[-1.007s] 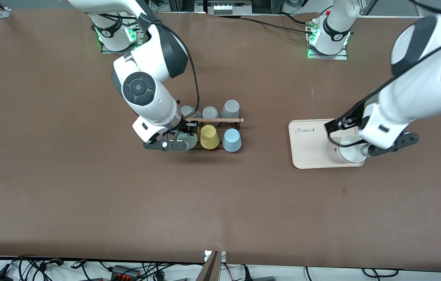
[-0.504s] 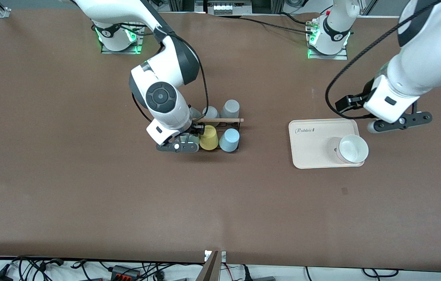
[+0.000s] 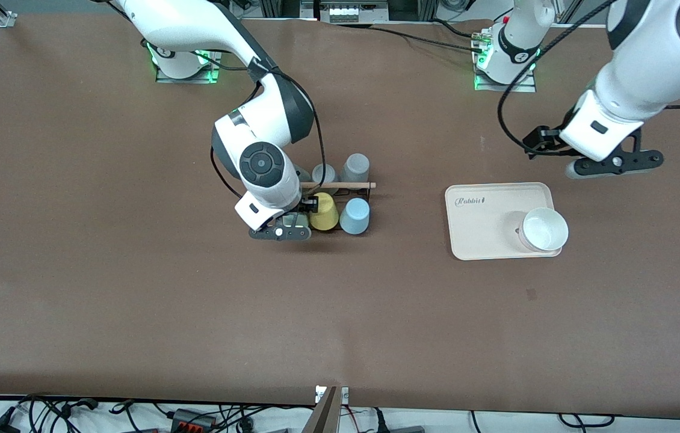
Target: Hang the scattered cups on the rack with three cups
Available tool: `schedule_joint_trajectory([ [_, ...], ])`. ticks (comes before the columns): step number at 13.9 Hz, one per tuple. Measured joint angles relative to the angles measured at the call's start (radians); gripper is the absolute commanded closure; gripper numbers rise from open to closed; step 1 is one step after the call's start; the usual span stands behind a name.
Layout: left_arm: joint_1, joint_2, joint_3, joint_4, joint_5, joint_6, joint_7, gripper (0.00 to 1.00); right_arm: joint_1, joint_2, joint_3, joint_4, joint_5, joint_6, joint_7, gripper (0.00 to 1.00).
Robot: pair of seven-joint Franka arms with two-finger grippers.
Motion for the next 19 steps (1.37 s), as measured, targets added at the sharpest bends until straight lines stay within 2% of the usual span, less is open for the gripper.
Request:
schedule_joint_trajectory([
  [4, 0.017, 0.003, 0.000, 0.010, -0.001, 0.013, 0.029, 0.00, -0.042, -0.047, -0.019, 0.024, 0.000, -0.003, -0.072, 0.00],
  [7, 0.020, 0.020, 0.001, 0.053, -0.009, 0.017, 0.029, 0.00, -0.172, -0.129, -0.023, 0.039, 0.002, -0.057, -0.103, 0.00],
  [11, 0.027, 0.032, 0.003, 0.065, -0.046, 0.008, 0.021, 0.00, -0.351, -0.224, -0.022, 0.041, 0.003, -0.145, -0.161, 0.00],
  [16, 0.058, 0.032, 0.005, 0.065, -0.078, 0.003, 0.010, 0.00, -0.448, -0.306, -0.023, 0.038, 0.002, -0.270, -0.351, 0.00],
  [19, 0.051, 0.028, 0.003, 0.065, -0.080, 0.002, -0.018, 0.00, -0.537, -0.382, -0.024, -0.018, 0.002, -0.299, -0.460, 0.00],
])
